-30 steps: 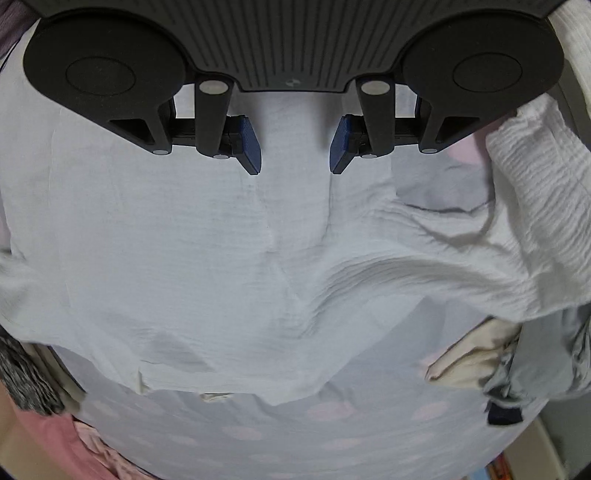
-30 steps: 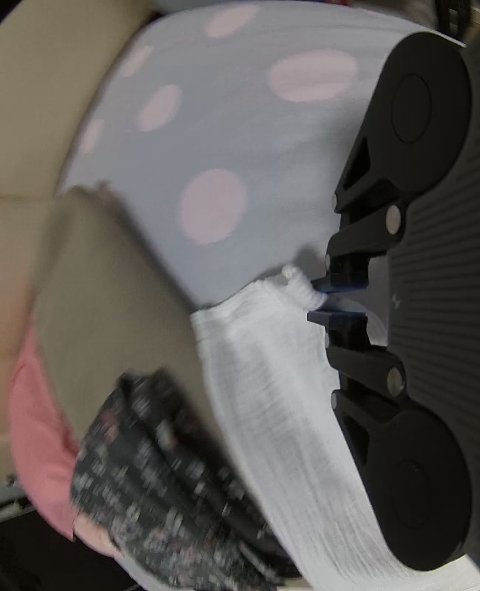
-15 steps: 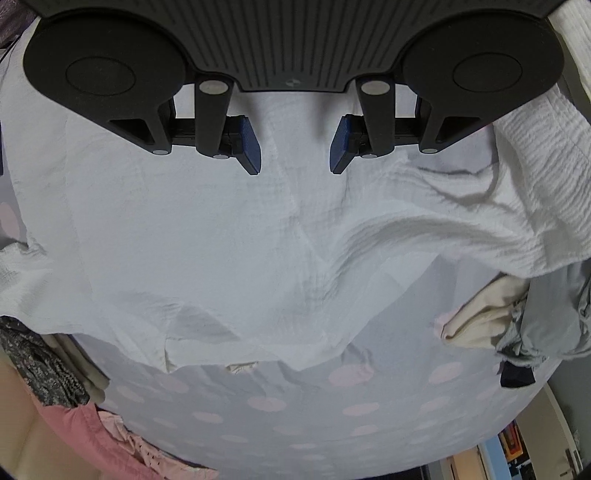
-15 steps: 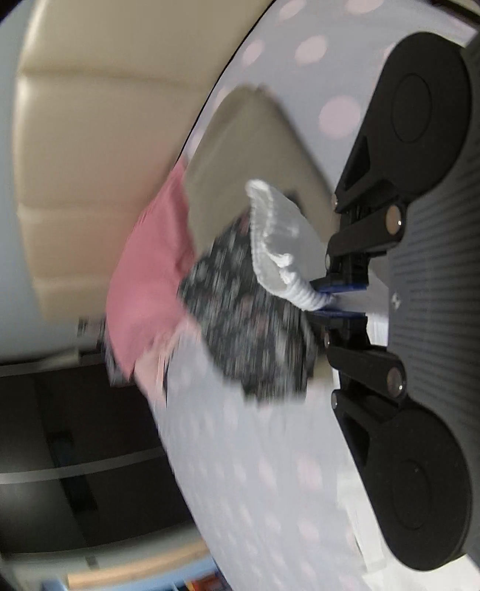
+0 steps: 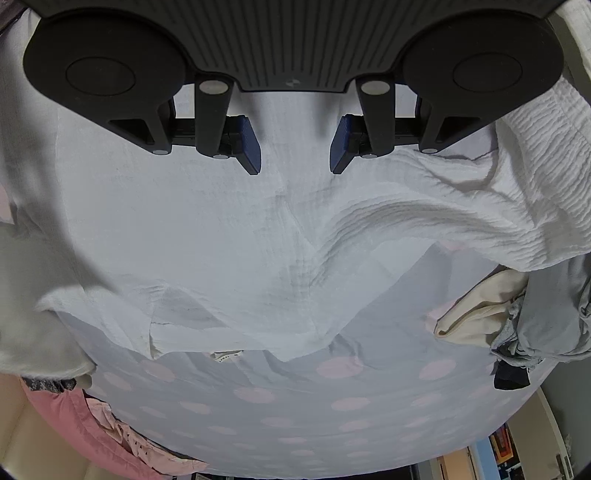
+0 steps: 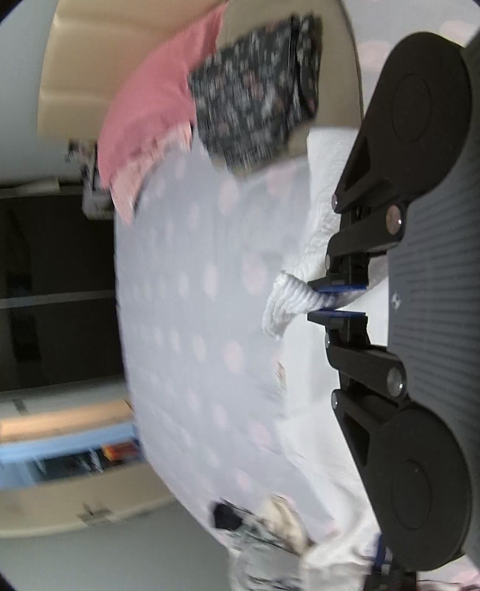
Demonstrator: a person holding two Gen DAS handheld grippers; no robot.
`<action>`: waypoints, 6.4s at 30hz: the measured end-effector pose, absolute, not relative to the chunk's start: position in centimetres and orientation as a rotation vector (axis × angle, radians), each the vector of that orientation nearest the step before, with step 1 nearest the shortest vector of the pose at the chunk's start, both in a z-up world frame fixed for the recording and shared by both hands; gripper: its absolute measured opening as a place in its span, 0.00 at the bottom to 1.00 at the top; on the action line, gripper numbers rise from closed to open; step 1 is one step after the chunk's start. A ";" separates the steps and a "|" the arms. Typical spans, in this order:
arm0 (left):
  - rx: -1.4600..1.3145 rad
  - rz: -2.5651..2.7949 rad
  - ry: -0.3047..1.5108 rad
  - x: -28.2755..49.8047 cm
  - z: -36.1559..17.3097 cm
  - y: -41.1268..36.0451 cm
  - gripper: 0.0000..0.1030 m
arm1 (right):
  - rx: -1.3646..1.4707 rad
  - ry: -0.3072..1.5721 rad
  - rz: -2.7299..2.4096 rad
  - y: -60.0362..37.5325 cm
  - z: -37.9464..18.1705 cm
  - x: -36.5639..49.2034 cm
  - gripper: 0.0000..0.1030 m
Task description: Fold clothes
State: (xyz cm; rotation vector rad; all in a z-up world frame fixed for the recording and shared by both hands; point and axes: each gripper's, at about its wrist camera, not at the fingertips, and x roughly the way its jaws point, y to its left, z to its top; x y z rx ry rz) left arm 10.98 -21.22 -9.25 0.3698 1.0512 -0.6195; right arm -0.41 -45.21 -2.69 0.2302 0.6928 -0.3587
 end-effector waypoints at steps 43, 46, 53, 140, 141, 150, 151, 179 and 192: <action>0.200 -0.729 1.126 13.6 -15.4 -30.9 0.31 | 0.234 0.909 -0.428 -54.8 -11.6 -5.8 0.38; 0.187 -0.734 1.100 13.4 -15.7 -31.3 0.22 | 0.129 0.994 -0.359 -54.3 -13.9 -7.3 0.38; 0.143 -0.742 1.027 13.0 -14.2 -31.3 0.05 | 0.024 1.015 -0.265 -53.0 -16.4 -6.9 0.38; 0.223 -0.525 0.591 11.4 3.4 -9.8 0.00 | 0.340 0.963 -0.390 -44.4 -9.3 -2.6 0.60; 0.223 -0.550 0.580 11.6 4.2 -10.7 0.00 | 0.350 0.959 -0.401 -44.7 -9.1 -2.8 0.60; 0.225 -0.888 0.590 10.8 8.3 -21.8 0.00 | 0.513 0.944 -0.479 -48.6 -8.5 -5.3 0.60; 0.227 -0.926 0.599 10.5 8.3 -23.3 0.00 | 0.525 0.943 -0.484 -48.9 -8.6 -5.4 0.60; 0.344 -0.729 0.874 16.9 -4.3 -22.8 0.39 | 0.510 0.909 -0.376 -48.1 -9.9 -0.1 0.61; 0.185 -0.589 1.045 24.0 -12.3 -21.8 0.40 | 0.604 0.998 -0.419 -50.0 -15.0 3.7 0.58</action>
